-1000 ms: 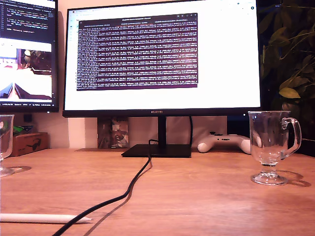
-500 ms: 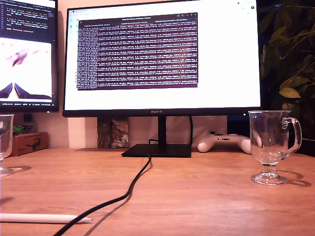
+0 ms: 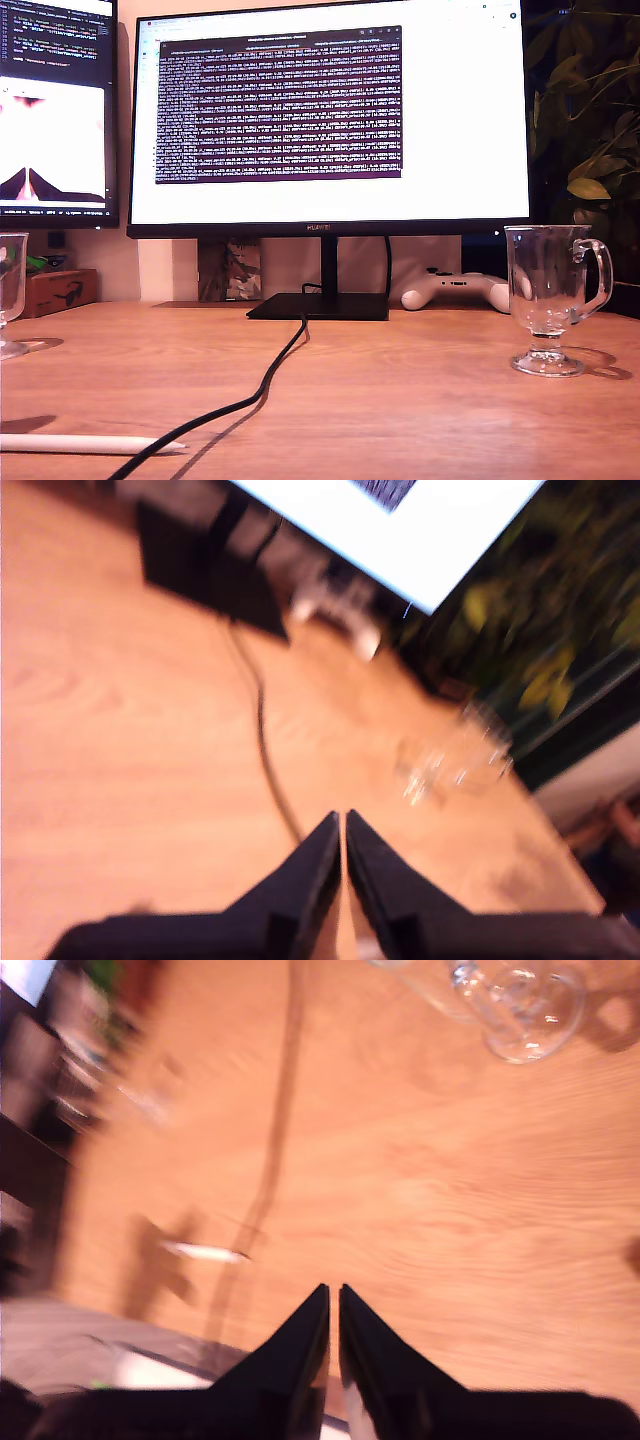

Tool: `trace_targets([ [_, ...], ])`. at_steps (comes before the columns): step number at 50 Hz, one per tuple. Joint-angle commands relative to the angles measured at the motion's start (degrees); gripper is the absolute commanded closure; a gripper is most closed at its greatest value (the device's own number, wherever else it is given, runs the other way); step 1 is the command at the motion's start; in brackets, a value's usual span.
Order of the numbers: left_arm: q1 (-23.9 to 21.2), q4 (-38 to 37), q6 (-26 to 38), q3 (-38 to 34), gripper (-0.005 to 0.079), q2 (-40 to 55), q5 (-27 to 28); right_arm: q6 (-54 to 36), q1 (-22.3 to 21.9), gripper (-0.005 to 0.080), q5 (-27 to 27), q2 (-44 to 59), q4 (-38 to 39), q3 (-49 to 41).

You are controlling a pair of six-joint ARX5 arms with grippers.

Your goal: Pick the small glass cups in front of you with each of your hands, and place them behind the white pen

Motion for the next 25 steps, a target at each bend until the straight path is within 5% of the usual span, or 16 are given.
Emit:
trace_targets([
  [1,0.0,-2.0,5.2,3.1,0.0763,3.2,-0.2,-3.4,1.2,0.0763,2.4,4.2,-0.5,3.2],
  [15,0.1,-14.9,23.2,16.1,0.0764,17.3,-11.7,-14.2,4.7,0.0743,16.5,21.7,-3.3,15.5],
  [25,-0.3,-18.5,28.8,21.9,0.0763,24.5,-17.6,-16.6,6.0,0.0475,19.8,31.7,-3.9,21.2],
])
